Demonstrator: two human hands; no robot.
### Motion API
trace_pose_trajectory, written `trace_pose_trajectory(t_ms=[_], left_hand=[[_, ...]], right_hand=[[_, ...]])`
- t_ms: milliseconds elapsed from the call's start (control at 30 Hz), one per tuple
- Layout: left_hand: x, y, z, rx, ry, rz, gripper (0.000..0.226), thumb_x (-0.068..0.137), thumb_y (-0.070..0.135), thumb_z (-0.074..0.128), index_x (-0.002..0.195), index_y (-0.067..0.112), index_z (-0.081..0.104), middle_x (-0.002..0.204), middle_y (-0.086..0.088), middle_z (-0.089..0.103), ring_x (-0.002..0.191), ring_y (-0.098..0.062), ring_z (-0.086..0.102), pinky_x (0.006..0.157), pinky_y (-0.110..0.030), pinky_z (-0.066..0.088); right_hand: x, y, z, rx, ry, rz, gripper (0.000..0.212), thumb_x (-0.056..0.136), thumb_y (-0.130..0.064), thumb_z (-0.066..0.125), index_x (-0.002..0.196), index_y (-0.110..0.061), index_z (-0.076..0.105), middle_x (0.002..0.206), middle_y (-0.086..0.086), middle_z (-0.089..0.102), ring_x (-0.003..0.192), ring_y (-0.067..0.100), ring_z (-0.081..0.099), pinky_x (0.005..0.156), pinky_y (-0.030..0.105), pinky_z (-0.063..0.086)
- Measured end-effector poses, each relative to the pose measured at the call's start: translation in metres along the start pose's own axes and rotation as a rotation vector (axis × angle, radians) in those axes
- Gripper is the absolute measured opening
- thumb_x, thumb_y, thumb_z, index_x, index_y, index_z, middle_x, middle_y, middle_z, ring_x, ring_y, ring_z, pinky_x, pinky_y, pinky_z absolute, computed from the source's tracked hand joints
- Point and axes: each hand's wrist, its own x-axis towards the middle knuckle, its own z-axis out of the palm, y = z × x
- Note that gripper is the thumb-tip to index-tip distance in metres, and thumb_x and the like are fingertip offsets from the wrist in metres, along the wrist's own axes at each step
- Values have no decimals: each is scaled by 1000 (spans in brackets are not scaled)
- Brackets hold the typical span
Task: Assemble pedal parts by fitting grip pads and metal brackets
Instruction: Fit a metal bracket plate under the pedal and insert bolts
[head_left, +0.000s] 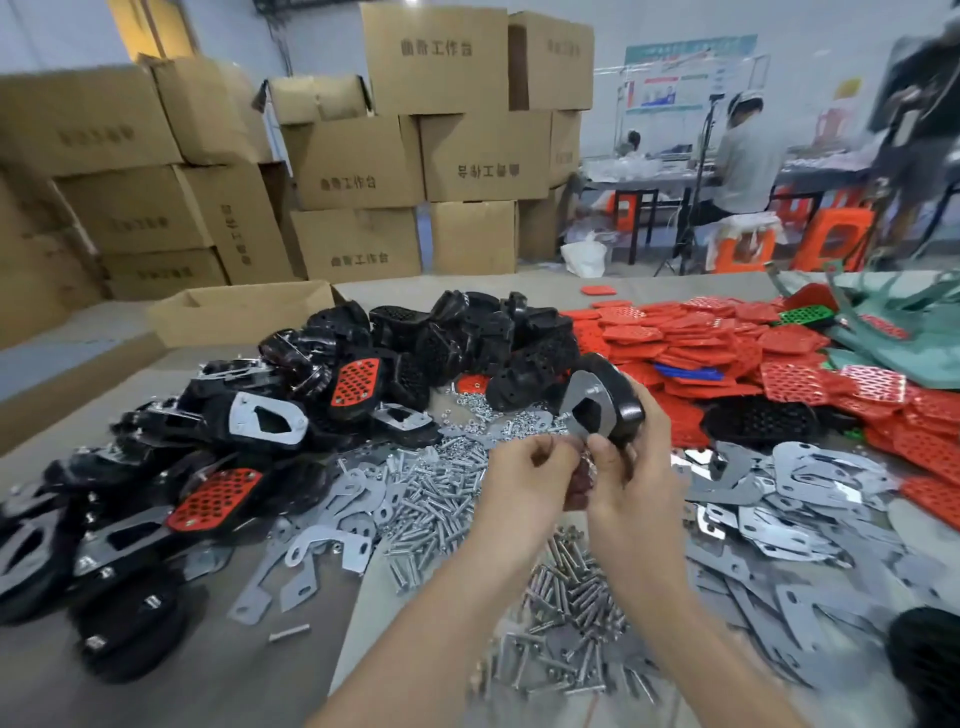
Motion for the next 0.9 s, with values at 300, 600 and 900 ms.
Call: trace_pose_trajectory(t_ms=[300, 600, 900], left_hand=[[-48, 42, -47, -374, -102, -226, 29, 99, 10, 60, 71, 10, 68, 56, 0, 59, 46, -9, 56, 49, -20, 52], [-78, 34, -82, 429, 174, 485, 23, 104, 29, 53, 82, 23, 58, 70, 13, 60, 63, -2, 52, 58, -19, 38], [-67, 14, -134, 1199, 256, 1076, 8, 92, 9, 73, 91, 8, 65, 85, -2, 56, 74, -17, 56, 72, -27, 41]], right_hand=[[-20, -75, 15, -50, -80, -105, 67, 100, -29, 44, 132, -82, 20, 103, -53, 57, 90, -19, 60, 72, 31, 50], [-30, -107, 36, 35, -34, -99, 68, 102, -2, 52, 134, -60, 35, 95, -42, 65, 84, -9, 65, 66, 10, 46], [-37, -108, 64, 145, -138, 71, 57, 106, -5, 52, 140, -49, 41, 104, -23, 73, 99, -2, 68, 84, 26, 51]])
